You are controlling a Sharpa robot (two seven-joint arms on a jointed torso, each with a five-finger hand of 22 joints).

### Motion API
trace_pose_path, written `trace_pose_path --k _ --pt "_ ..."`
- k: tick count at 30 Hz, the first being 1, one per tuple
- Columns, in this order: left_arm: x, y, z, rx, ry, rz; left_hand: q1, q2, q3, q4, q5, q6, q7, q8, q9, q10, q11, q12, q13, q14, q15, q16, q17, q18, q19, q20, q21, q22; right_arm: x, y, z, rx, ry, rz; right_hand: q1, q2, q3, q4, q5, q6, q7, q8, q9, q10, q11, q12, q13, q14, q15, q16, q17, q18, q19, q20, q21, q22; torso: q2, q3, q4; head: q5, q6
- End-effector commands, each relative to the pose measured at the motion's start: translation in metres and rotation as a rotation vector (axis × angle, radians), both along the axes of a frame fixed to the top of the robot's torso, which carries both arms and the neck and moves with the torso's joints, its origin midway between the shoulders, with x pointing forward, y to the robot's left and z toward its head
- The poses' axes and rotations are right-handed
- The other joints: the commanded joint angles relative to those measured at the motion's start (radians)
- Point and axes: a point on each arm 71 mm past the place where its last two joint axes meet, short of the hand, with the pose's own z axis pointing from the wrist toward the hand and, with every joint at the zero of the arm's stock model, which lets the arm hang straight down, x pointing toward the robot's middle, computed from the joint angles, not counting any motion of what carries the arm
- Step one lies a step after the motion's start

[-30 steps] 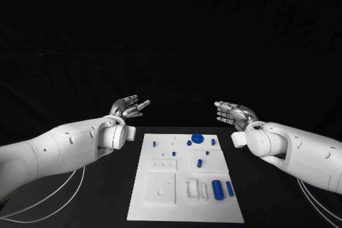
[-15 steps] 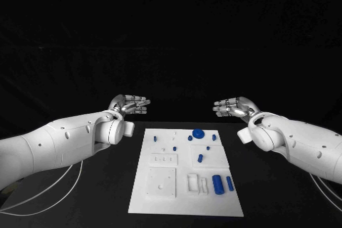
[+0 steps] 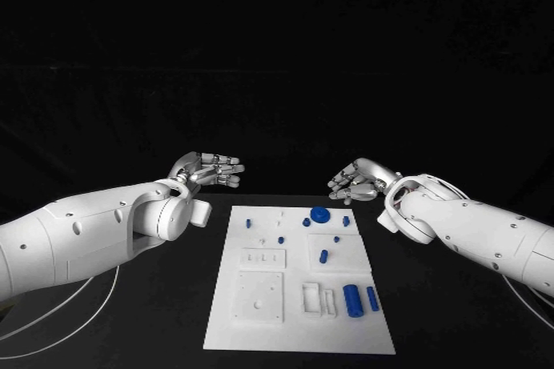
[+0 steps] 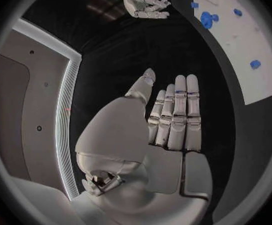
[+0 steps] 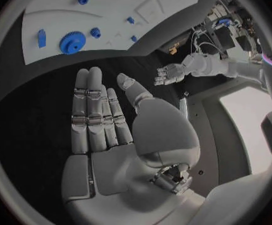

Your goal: Assemble the parts on the task board

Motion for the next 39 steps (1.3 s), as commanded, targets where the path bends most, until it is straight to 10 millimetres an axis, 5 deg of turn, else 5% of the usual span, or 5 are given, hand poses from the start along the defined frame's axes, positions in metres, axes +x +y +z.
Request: trace_pose_path --k 1,7,16,39 --pt "-0.005 -0.007 0.009 -0.004 -0.010 -0.066 -0.006 0.004 -0.003 -0.007 -0.005 0.001 0.003 -0.002 0.000 -0.006 0.002 0.000 0.001 0.010 -0.002 0.007 0.002 0.006 -0.007 -0.002 0.010 0.007 -0.003 0.010 0.003 -0.220 -0.083 0.022 -0.020 -0.051 0.089 -0.005 0.013 0.028 -0.009 0.005 0.003 0.039 -0.016 0.004 0.002 0.034 -0.027 0.339 0.294 0.030 0.087 -0.038 0.209 0.160 0.029 -0.0063 0.0153 -0.006 0.005" --pt "-0.011 -0.007 0.020 -0.017 -0.021 -0.080 -0.013 0.005 -0.008 -0.010 -0.004 -0.001 0.002 -0.002 0.000 -0.009 0.003 0.000 0.001 0.004 -0.001 0.019 0.002 0.006 -0.016 -0.001 0.022 0.014 -0.007 0.029 0.009 -0.342 -0.151 0.053 -0.021 -0.072 0.125 -0.002 -0.020 0.027 -0.009 0.005 0.003 0.001 -0.007 0.005 0.002 0.025 -0.014 0.422 0.330 0.038 0.086 -0.026 0.262 0.232 0.059 -0.0075 0.0299 -0.016 0.016" --pt "-0.019 -0.014 0.028 -0.034 -0.023 -0.112 -0.017 0.005 -0.010 -0.009 -0.004 -0.001 0.003 -0.002 0.000 -0.011 0.003 0.000 0.001 -0.001 0.001 0.019 0.000 0.005 -0.021 0.002 0.020 0.012 -0.008 0.043 0.010 -0.428 -0.211 0.068 -0.011 -0.090 0.144 -0.001 -0.042 0.006 -0.011 0.005 0.001 -0.010 -0.005 0.004 0.002 0.011 -0.012 0.478 0.275 0.033 0.092 -0.025 0.267 0.299 0.082 -0.0107 0.0435 -0.026 0.022" --pt "-0.023 -0.023 0.034 -0.041 -0.026 -0.145 -0.019 0.005 -0.019 -0.005 -0.008 -0.009 0.006 -0.002 0.000 -0.026 0.008 0.000 0.001 -0.004 0.003 0.025 0.000 0.006 -0.016 0.004 0.013 0.003 -0.013 0.054 -0.009 -0.516 -0.216 0.079 -0.012 -0.112 0.198 0.006 -0.081 0.013 -0.006 0.005 0.001 -0.006 -0.003 0.004 0.002 -0.003 -0.010 0.547 0.226 0.032 0.125 -0.023 0.199 0.445 0.114 -0.0078 0.0496 -0.025 0.028"
